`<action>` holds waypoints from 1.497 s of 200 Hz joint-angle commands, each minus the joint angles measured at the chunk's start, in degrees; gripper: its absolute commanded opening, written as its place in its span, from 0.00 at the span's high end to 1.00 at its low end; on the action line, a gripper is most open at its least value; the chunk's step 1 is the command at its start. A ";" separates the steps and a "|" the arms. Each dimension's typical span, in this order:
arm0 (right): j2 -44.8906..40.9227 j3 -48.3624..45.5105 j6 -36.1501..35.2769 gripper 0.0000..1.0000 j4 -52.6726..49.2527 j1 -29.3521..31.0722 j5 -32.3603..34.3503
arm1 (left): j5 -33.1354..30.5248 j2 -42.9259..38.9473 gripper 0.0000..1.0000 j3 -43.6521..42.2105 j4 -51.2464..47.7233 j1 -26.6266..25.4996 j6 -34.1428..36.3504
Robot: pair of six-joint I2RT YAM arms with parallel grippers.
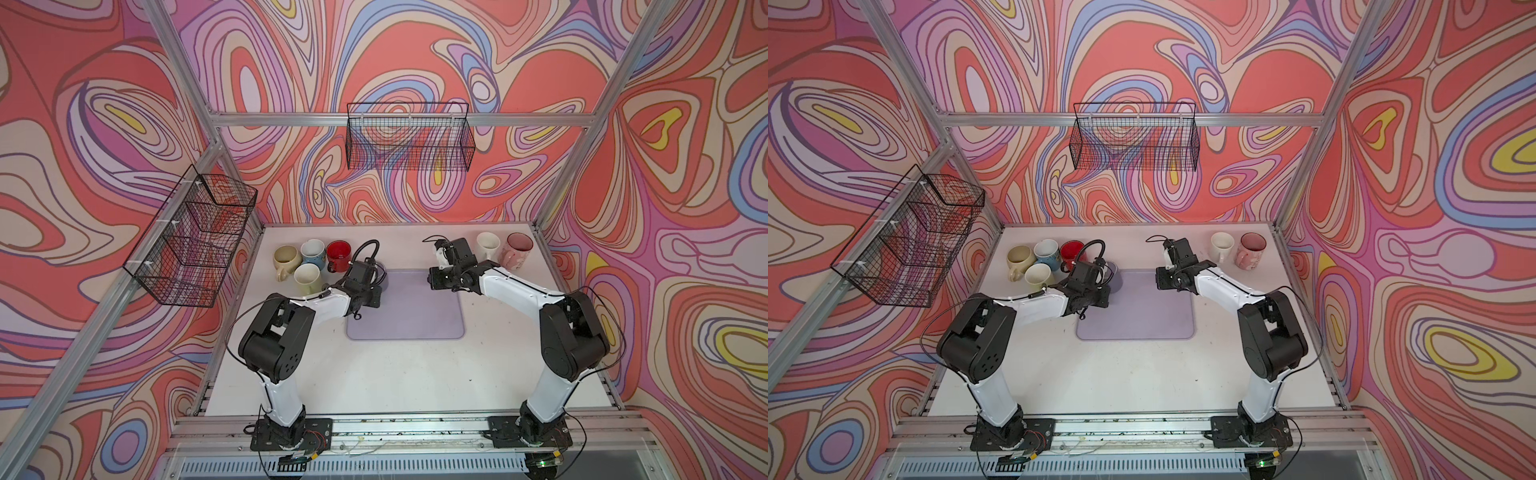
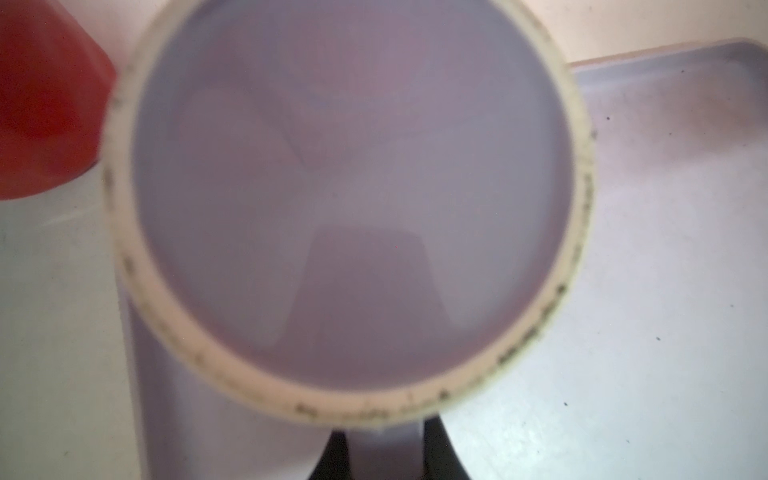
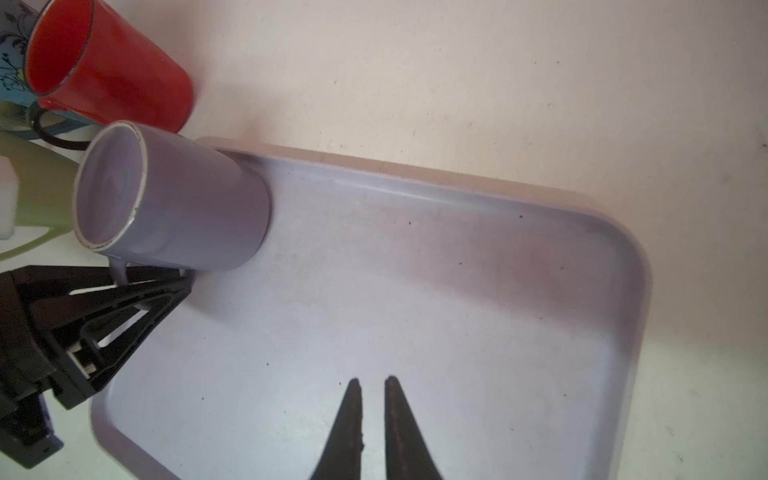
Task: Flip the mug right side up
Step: 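Grasp and lift the lavender mug with the left gripper toward the right gripper, then close the right gripper on the lavender mug beside the left gripper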
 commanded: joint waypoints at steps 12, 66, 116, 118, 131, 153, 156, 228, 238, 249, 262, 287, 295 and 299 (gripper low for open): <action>-3.45 -2.51 1.61 0.88 2.68 -2.89 -2.83 | 3.65 -6.50 1.00 0.98 0.33 -0.16 1.14; -5.11 -4.91 2.78 0.89 5.33 -5.74 -8.15 | 12.38 -12.67 1.00 1.70 2.27 -0.05 0.18; -10.14 -14.43 7.60 0.81 22.72 -11.73 -28.37 | 28.15 -18.24 1.00 2.06 9.11 2.34 -5.24; -10.33 -14.79 7.87 0.80 23.68 -11.97 -29.36 | 29.09 -18.36 1.00 2.07 9.54 2.51 -5.66; -11.55 -16.72 9.34 0.73 29.35 -12.69 -34.75 | 34.21 -18.85 1.00 2.23 11.93 3.12 -7.69; -12.81 -18.68 11.99 0.65 35.68 -12.94 -39.89 | 40.31 -19.37 1.00 2.84 14.33 3.39 -10.10; -12.91 -18.82 12.46 0.64 36.44 -12.92 -40.31 | 40.84 -19.39 1.00 2.94 14.56 3.45 -10.29; -13.35 -22.31 32.48 0.44 69.65 -12.24 -50.54 | 46.91 -20.63 1.00 3.30 19.75 3.53 -16.10; -13.07 -21.98 33.67 0.44 71.86 -11.33 -50.75 | 47.25 -20.63 1.00 3.30 20.34 3.29 -16.88; -12.88 -21.31 33.75 0.44 72.32 -10.02 -50.84 | 47.22 -20.54 1.00 3.39 20.20 2.83 -17.00; -12.59 -20.47 33.17 0.44 71.84 -8.51 -50.72 | 47.19 -20.45 1.00 3.41 20.61 2.47 -17.26; -11.63 -19.63 32.67 0.44 70.71 -7.21 -50.27 | 47.26 -20.67 1.00 3.46 21.86 2.05 -18.12; -11.47 -19.54 32.56 0.44 70.35 -7.05 -50.14 | 47.33 -20.82 1.00 3.48 21.99 1.94 -18.15; -11.42 -19.54 32.64 0.44 70.56 -6.94 -50.05 | 47.38 -20.80 1.00 3.52 21.94 1.91 -18.16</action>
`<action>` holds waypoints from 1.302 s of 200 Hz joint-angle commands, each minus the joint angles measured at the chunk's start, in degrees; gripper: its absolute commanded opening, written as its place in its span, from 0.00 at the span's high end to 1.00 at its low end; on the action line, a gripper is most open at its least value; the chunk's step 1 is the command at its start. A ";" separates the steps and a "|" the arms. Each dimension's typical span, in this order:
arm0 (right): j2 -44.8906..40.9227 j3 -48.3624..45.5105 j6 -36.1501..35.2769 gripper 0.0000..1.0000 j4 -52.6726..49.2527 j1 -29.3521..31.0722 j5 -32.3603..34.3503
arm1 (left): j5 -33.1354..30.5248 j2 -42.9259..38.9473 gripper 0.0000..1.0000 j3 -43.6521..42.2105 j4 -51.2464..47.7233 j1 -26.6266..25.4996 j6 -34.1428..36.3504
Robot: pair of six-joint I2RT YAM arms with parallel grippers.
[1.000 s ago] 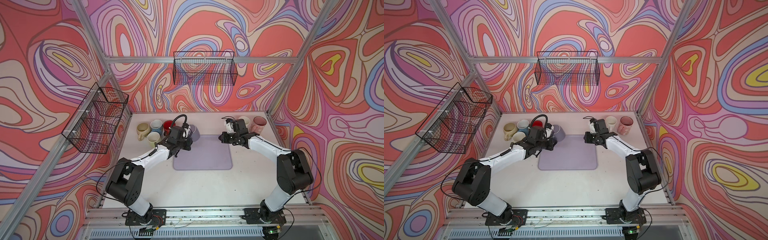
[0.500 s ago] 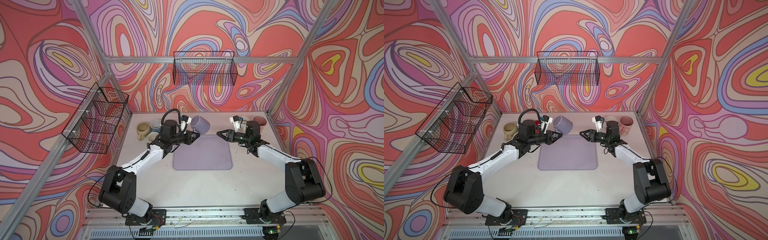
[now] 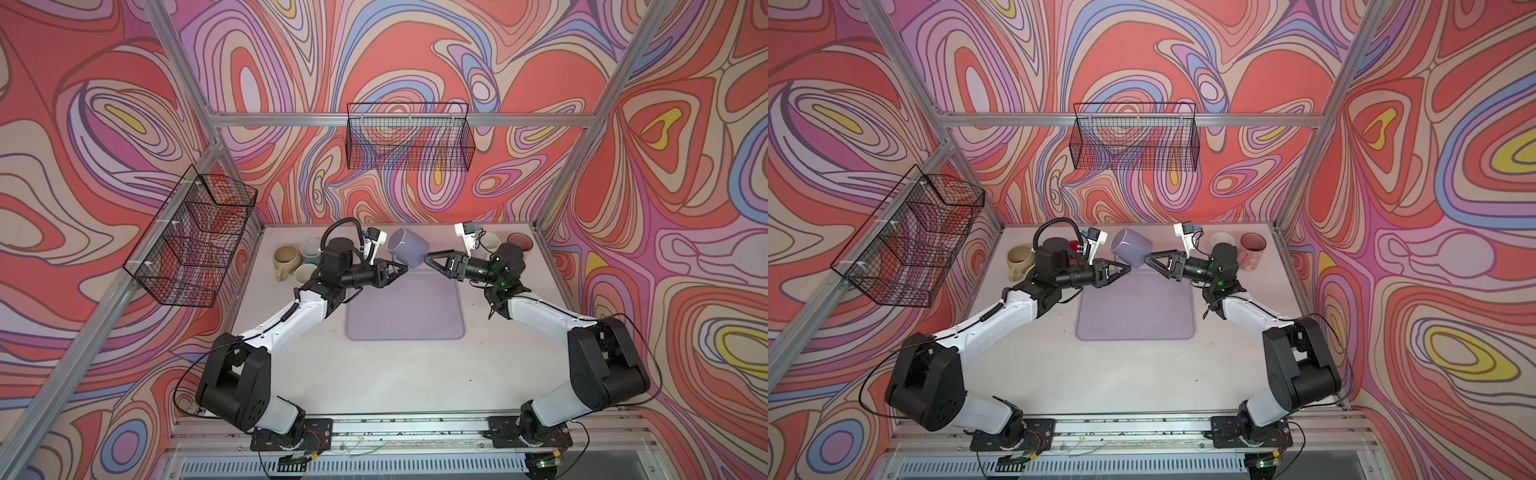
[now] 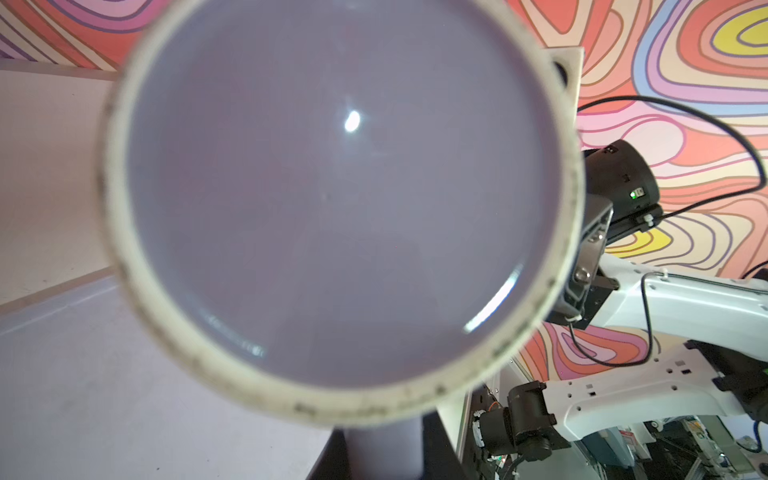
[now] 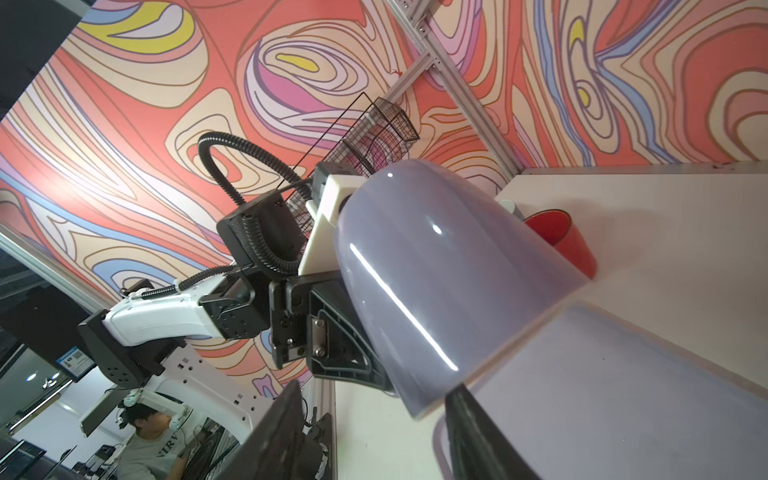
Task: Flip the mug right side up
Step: 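Close the right gripper on the lavender mug beside the left gripper, then open the left gripper while the right gripper carries the lavender mug beyond the tray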
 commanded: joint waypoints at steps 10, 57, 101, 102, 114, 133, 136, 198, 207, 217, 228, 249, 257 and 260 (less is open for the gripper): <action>1.31 1.55 0.95 0.44 2.14 0.87 -0.05 | 2.27 -2.55 1.00 2.69 7.03 -0.46 -0.62; 4.37 5.55 5.01 0.54 8.73 3.85 0.18 | 3.01 0.29 1.00 1.44 12.89 -1.64 -4.43; 7.63 8.74 9.78 0.87 13.60 4.18 -0.01 | 2.07 1.92 1.00 0.23 15.32 -1.59 -5.50; 7.64 8.82 9.82 0.87 13.56 4.14 -0.04 | 2.04 1.94 1.00 0.19 15.27 -1.57 -5.41; 7.41 9.28 9.29 0.97 12.11 4.17 -0.07 | 1.15 1.87 1.00 -0.10 14.59 -1.33 -4.89; 6.19 9.99 5.72 1.00 5.51 4.13 0.49 | -1.08 1.62 0.88 -1.65 15.05 0.02 -4.86; 5.96 10.03 4.89 1.00 4.09 4.13 0.73 | -1.21 1.51 0.84 -1.84 15.18 0.35 -5.07; 0.82 20.70 -22.33 1.00 -48.71 3.83 14.34 | -13.69 -6.59 0.49 -3.51 -0.39 4.12 4.87; 0.66 23.01 -25.28 1.00 -55.61 3.53 17.38 | -17.38 -8.20 0.48 -3.37 -4.07 4.41 7.12; 1.14 25.95 -28.19 1.00 -64.22 3.06 21.14 | -23.24 -10.00 0.45 -3.18 -8.25 4.59 10.06; 2.36 29.75 -31.64 1.00 -73.89 2.69 26.49 | -32.65 -11.75 0.38 -2.85 -13.38 4.68 13.24; 4.95 35.75 -37.65 1.00 -91.19 1.52 37.40 | -48.18 -14.57 0.27 -3.67 -18.00 5.50 16.89; 5.79 37.47 -39.81 1.00 -96.46 1.21 42.90 | -52.20 -15.76 0.25 -4.67 -18.12 6.09 17.47; 6.11 37.99 -40.30 1.00 -98.18 1.09 45.22 | -53.24 -16.20 0.24 -5.21 -18.04 6.27 17.69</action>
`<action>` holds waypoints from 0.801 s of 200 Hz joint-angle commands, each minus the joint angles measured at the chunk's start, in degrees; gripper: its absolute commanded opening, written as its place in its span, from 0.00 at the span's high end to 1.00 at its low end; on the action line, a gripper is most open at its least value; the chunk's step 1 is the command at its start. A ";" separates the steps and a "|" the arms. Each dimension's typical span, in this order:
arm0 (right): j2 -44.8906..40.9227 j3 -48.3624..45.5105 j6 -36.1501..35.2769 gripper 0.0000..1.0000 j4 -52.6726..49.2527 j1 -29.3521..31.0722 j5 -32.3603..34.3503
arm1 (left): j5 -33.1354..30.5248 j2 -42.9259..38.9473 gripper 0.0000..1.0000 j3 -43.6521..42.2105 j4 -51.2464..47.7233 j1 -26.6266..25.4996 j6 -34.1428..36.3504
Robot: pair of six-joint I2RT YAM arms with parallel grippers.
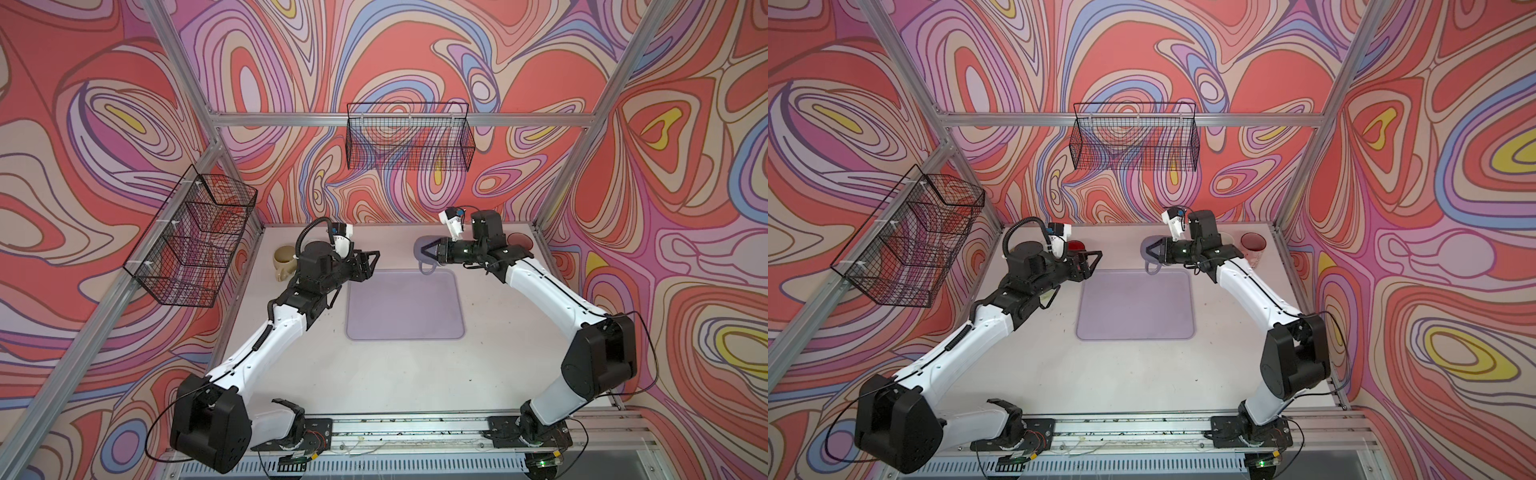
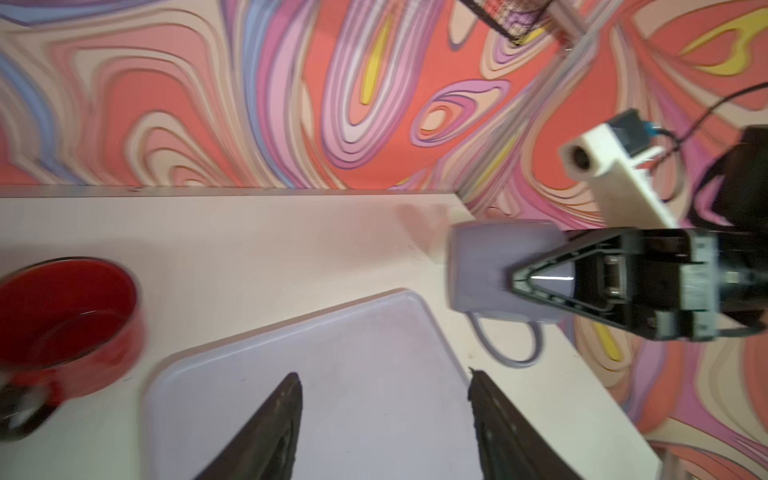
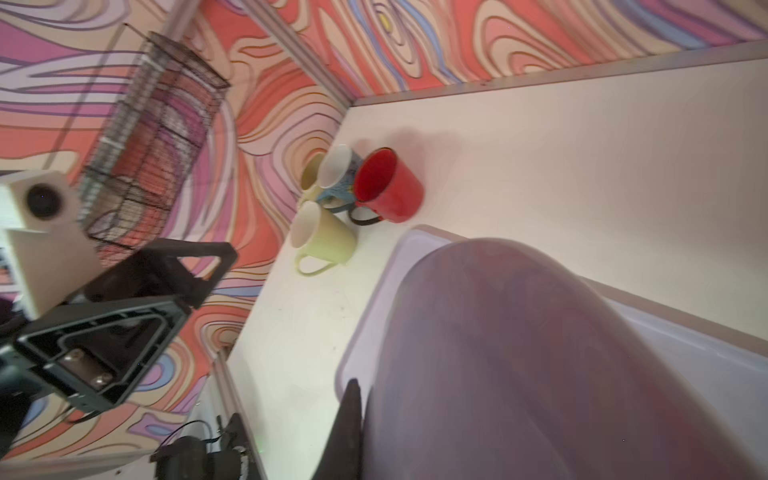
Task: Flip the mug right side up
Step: 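Open the left gripper while the right gripper carries the lavender mug beyond the tray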
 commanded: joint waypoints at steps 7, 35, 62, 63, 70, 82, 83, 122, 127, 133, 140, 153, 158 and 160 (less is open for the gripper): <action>2.21 6.43 -12.45 1.00 -27.03 -1.53 23.47 | -22.79 -3.53 0.24 -2.65 -7.10 1.88 6.82; 5.16 8.55 -14.69 1.00 -34.81 -3.86 35.72 | -33.11 -4.50 0.23 -6.42 -4.27 2.75 8.47; 8.92 8.08 -15.76 1.00 -36.16 -6.64 40.61 | -34.92 -3.75 0.22 -10.01 -0.93 5.14 6.39; 9.22 8.09 -15.81 1.00 -36.21 -6.82 40.64 | -34.96 -3.71 0.22 -10.20 -0.71 5.17 6.24; 10.20 7.96 -16.05 1.00 -35.88 -7.90 40.65 | -35.18 -3.68 0.22 -11.51 0.56 5.58 5.54; 11.34 7.91 -16.38 1.00 -34.74 -9.44 40.51 | -35.26 -3.66 0.22 -13.72 2.75 6.44 4.82; 11.44 7.92 -16.38 1.00 -34.66 -9.54 40.41 | -35.31 -3.67 0.22 -13.85 2.84 6.48 4.79; 13.78 5.57 -17.27 1.00 -26.50 -12.50 36.70 | -36.73 -2.92 0.20 -18.65 8.19 8.31 5.94; 14.35 5.42 -17.11 1.00 -25.66 -12.87 36.16 | -36.13 -2.94 0.20 -19.49 9.50 8.51 6.17; 14.75 5.18 -17.01 1.00 -24.82 -13.29 35.54 | -35.25 -2.84 0.20 -20.58 11.16 8.55 6.66; 15.29 4.88 -16.83 1.00 -23.60 -13.71 35.31 | -34.31 -2.73 0.20 -21.72 12.83 8.55 7.26; 15.98 4.45 -16.68 1.00 -21.94 -14.29 35.00 | -35.21 -2.25 0.20 -23.61 15.59 8.55 7.35; 16.17 4.26 -16.73 1.00 -21.29 -14.46 34.94 | -35.48 -1.92 0.20 -24.14 16.35 8.54 7.50; 16.23 4.17 -16.74 1.00 -21.00 -14.48 34.93 | -35.52 -1.74 0.20 -24.34 16.68 8.50 7.62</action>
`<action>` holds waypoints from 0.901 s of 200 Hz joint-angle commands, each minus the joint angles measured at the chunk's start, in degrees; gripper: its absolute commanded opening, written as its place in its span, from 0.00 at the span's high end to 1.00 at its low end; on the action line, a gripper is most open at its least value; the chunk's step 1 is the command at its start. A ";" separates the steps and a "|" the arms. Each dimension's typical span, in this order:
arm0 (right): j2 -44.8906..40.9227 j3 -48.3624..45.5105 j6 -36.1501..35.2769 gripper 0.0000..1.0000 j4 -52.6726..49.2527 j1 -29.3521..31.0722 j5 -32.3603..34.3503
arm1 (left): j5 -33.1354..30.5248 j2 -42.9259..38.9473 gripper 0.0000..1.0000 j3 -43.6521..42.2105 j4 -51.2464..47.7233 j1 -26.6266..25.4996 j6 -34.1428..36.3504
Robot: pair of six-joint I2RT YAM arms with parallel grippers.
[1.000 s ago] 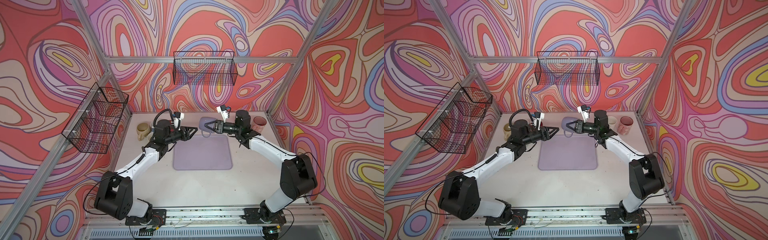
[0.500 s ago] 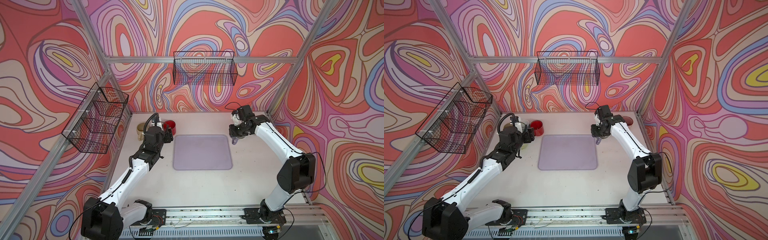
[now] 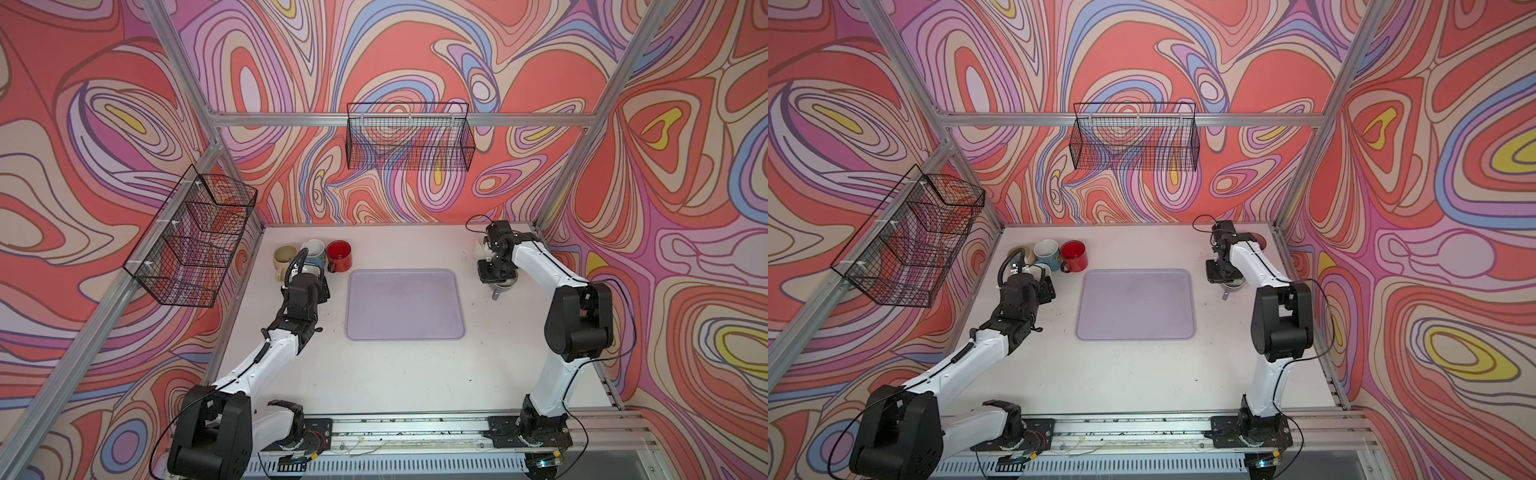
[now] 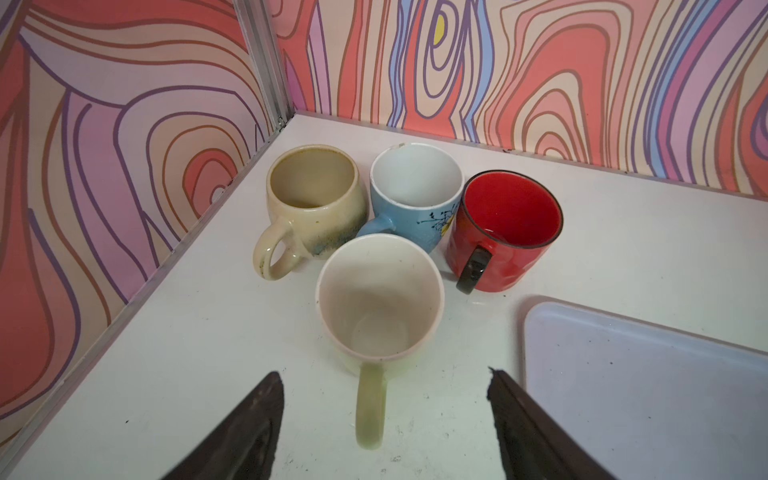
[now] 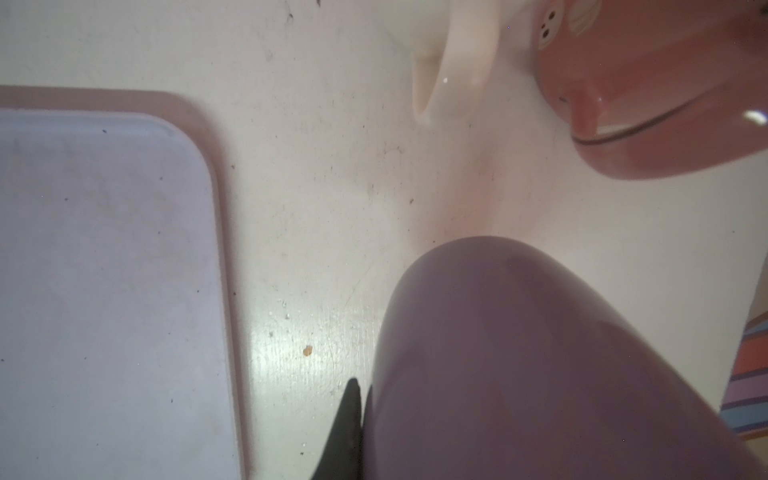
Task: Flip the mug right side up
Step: 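Open the left gripper while the right gripper carries the lavender mug beyond the tray, then lower the lavender mug upright beside the white mug with the right gripper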
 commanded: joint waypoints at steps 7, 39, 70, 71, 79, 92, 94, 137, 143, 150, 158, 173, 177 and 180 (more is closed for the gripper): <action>1.33 -1.22 -0.72 1.00 6.99 -0.94 -0.78 | -0.98 1.71 0.20 -2.86 7.94 0.26 1.85; 3.34 -1.18 -0.74 0.95 8.65 -2.26 -3.48 | -0.80 2.32 0.20 -2.42 8.12 0.43 3.07; 4.95 -0.43 -1.11 0.90 9.08 -3.14 -5.27 | -1.74 2.31 0.20 -2.71 8.27 0.76 4.12; 4.92 -0.43 -1.14 0.90 9.11 -3.21 -5.40 | -1.71 2.30 0.20 -2.72 8.28 0.78 4.10; 5.31 -0.33 -1.27 0.89 9.04 -3.35 -6.15 | -1.65 2.20 0.20 -2.82 8.22 1.02 4.06; 5.91 0.02 -1.52 0.87 8.70 -3.55 -6.61 | -1.62 2.49 0.20 -2.84 8.17 1.05 4.32; 6.03 0.06 -1.60 0.87 8.69 -3.57 -6.64 | -1.67 2.47 0.20 -2.76 8.08 1.05 4.34; 6.48 0.67 -1.88 0.73 8.06 -3.72 -6.86 | -4.74 4.56 0.20 -5.91 12.21 1.30 6.89; 6.26 0.78 -1.89 0.72 7.80 -3.72 -6.68 | -4.58 5.09 0.20 -6.51 13.83 1.40 7.66; 6.11 1.09 -1.89 0.70 7.52 -3.79 -6.39 | -4.27 5.79 0.20 -6.25 14.07 1.64 8.57; 5.87 1.53 -1.88 0.68 7.07 -3.72 -6.08 | -5.04 6.79 0.21 -6.03 14.17 1.89 9.24; 4.49 1.92 -1.72 0.64 6.98 -3.73 -5.31 | -4.96 7.87 0.20 -7.22 17.93 1.97 11.43; 4.01 1.95 -1.63 0.63 7.11 -3.72 -5.02 | -5.00 8.03 0.20 -7.59 19.05 1.98 11.97; 3.61 1.95 -1.56 0.62 7.23 -3.72 -4.81 | -4.94 8.14 0.20 -7.90 19.88 2.08 12.27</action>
